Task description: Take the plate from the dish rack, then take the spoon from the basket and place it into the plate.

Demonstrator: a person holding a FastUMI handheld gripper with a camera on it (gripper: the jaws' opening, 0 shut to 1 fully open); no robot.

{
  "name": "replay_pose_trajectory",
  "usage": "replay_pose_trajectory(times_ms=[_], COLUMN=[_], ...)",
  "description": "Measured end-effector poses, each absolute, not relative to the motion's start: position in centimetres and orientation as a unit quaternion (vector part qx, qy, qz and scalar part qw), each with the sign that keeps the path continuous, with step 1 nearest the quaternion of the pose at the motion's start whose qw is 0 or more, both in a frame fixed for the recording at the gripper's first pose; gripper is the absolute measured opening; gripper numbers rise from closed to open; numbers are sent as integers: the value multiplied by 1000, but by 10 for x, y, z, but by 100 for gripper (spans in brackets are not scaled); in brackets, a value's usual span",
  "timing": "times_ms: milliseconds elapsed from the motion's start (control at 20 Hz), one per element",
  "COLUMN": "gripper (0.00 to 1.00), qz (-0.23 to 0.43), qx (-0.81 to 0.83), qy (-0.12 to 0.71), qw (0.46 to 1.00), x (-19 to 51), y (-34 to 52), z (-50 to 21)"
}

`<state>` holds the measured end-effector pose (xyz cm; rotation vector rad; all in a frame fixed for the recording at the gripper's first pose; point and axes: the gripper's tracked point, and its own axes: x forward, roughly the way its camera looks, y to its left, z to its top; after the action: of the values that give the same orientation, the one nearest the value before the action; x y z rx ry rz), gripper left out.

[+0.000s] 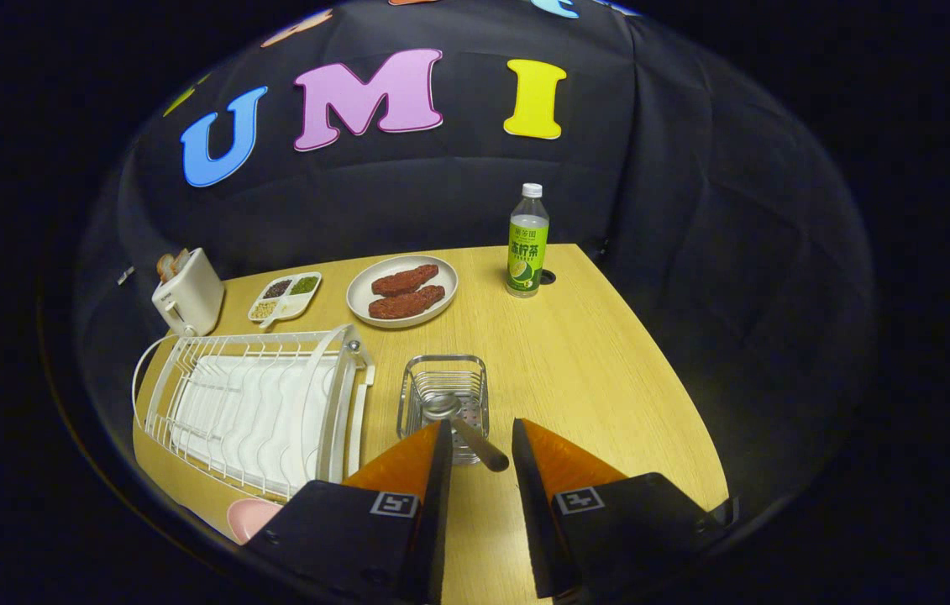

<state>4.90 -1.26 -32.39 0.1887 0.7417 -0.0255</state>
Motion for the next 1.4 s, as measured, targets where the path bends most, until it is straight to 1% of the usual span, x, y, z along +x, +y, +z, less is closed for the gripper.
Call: replay_pose_trajectory(times_ms=[100, 200, 300, 350, 450, 550, 650, 950, 1400], gripper=[35, 37, 38, 28, 27, 15, 10, 10, 10], qz=[-2, 5, 8, 10, 32, 39, 39, 40, 33], qx=[87, 82, 68, 64, 77, 82, 79, 94, 117], qy=[372, 376, 378, 379, 376, 370, 370, 350, 282], qw=[924, 923, 923, 923, 923, 925, 925, 931, 952], x=[51, 54, 55, 56, 55, 54, 54, 60, 72], y=[-7, -1, 2, 4, 19, 26, 29, 25, 8], z=[-333, -338, -343, -345, -344, -341, -340, -305, -222])
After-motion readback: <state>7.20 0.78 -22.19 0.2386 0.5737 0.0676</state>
